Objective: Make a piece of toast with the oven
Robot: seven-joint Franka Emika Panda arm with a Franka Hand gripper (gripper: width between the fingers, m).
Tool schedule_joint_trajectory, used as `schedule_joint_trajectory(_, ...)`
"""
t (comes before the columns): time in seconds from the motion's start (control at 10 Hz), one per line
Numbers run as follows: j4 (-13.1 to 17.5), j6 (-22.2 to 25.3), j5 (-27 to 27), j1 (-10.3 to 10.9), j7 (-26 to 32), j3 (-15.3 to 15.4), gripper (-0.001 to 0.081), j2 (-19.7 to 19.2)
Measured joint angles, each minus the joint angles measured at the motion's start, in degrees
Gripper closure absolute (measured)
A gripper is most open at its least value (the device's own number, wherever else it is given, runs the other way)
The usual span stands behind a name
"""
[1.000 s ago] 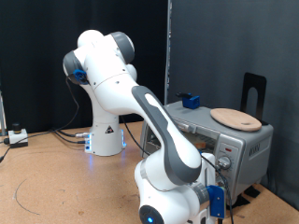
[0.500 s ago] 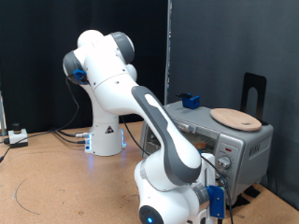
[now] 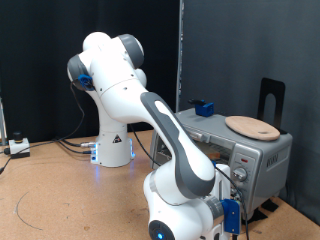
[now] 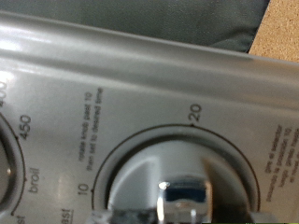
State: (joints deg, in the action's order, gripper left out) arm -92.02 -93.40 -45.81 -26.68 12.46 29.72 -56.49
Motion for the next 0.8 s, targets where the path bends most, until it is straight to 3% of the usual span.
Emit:
schedule_joint_trajectory(0.6,0.0,0.0,-0.1,0.0,0.7,0.0,0.0712,0.0)
schedule_joint_trajectory(0.8,0.0,-0.1,0.1,-0.1,5.1,0.1,0.0712,0.0)
